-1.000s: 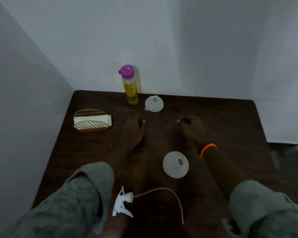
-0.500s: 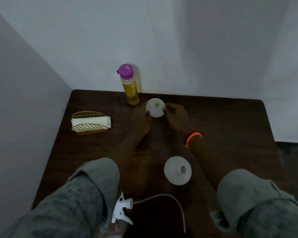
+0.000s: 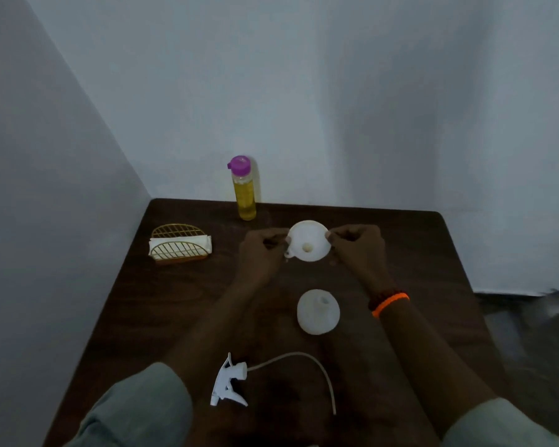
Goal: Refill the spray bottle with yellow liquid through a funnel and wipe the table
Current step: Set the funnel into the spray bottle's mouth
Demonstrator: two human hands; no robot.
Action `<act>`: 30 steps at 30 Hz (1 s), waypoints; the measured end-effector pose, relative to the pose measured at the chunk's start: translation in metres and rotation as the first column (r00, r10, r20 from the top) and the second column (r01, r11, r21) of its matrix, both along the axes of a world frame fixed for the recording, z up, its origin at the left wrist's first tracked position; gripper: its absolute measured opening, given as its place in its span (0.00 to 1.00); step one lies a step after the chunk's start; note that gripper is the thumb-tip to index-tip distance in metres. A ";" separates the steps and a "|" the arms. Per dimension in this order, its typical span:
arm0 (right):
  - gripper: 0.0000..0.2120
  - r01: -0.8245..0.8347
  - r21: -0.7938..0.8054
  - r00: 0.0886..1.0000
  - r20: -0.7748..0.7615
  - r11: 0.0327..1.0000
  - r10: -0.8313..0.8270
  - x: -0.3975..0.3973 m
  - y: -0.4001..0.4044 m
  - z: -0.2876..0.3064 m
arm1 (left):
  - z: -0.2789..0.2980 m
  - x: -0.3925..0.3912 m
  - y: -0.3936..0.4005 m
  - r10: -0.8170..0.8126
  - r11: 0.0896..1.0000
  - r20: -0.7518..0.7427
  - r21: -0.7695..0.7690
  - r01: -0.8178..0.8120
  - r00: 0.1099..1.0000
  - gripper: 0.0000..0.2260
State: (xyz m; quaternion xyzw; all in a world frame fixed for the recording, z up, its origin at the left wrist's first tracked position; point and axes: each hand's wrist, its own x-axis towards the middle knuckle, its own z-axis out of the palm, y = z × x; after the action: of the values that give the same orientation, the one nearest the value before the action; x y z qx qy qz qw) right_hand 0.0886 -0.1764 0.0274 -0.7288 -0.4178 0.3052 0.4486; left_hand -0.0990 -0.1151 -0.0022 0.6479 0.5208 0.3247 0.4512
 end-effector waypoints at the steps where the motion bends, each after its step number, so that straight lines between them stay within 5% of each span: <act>1: 0.02 0.002 0.002 1.000 -0.002 1.000 -0.002 0.000 -0.011 0.007 | 0.008 -0.002 -0.009 -0.017 1.000 0.021 -0.007 0.017 1.000 0.12; 7: 0.07 0.039 -0.015 0.999 -0.034 0.999 -0.039 0.002 -0.069 0.028 | 0.034 -0.003 -0.054 -0.119 0.988 0.105 -0.089 0.128 0.987 0.11; 30: 0.03 0.088 -0.090 0.995 -0.028 0.992 -0.091 -0.002 -0.099 -0.007 | 0.004 -0.001 -0.076 -0.126 0.992 -0.042 -0.007 0.126 0.991 0.09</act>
State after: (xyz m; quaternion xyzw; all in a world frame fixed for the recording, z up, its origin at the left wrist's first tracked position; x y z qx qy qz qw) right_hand 0.0865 -0.2750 0.0208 -0.7609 -0.3635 0.3147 0.4358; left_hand -0.0995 -0.1908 0.0013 0.6853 0.4891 0.2805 0.4610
